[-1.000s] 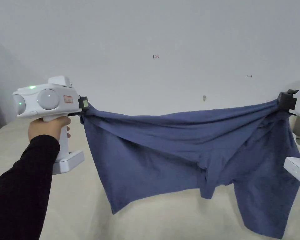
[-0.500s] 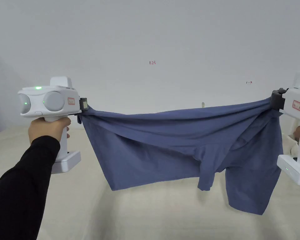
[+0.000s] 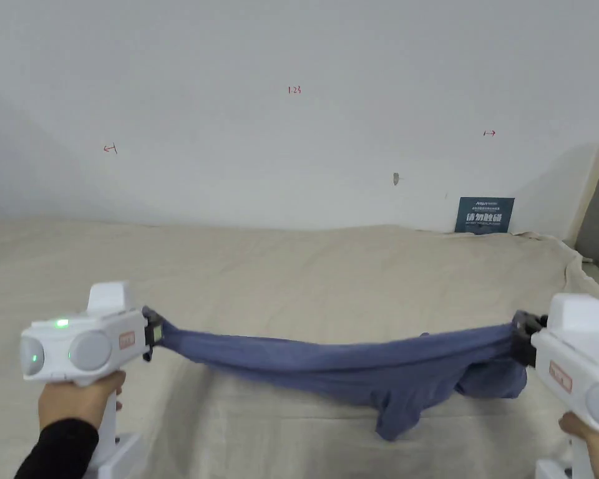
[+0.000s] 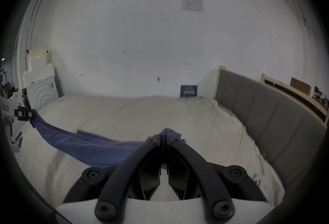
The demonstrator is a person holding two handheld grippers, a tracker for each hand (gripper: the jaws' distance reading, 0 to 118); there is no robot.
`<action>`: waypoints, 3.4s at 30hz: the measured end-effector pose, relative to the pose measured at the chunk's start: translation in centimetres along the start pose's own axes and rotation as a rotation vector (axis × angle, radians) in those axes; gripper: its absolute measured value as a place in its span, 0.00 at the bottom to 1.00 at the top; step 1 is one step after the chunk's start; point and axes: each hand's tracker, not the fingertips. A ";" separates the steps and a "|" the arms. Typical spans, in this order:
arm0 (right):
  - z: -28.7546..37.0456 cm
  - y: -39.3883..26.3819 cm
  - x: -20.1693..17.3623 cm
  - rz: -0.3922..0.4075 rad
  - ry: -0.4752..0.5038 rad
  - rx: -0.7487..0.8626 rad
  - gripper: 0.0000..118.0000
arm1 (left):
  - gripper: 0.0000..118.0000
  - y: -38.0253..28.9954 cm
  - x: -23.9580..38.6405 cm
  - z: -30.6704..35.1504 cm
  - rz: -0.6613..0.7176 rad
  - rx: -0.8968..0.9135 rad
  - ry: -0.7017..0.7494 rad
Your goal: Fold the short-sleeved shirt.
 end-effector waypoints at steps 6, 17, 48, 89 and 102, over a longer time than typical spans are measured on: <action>4.9 -8.9 0.2 -0.025 0.018 -0.109 0.02 | 0.06 -10.5 -2.0 2.2 0.019 -0.118 0.000; 15.8 -18.6 -0.3 -0.145 0.015 -0.199 0.02 | 0.06 -21.8 -4.7 11.1 0.045 -0.194 0.013; 18.9 -13.9 -0.9 -0.177 -0.021 -0.243 0.80 | 0.83 -18.3 -2.5 15.7 0.150 -0.205 0.027; 9.5 -5.9 -2.3 -0.001 -0.083 0.033 0.00 | 0.58 -3.8 2.0 -10.6 -0.107 -0.347 -0.092; 3.8 -7.8 -0.7 -0.042 -0.108 -0.069 0.00 | 0.65 -7.2 0.6 -22.6 -0.062 -0.555 0.001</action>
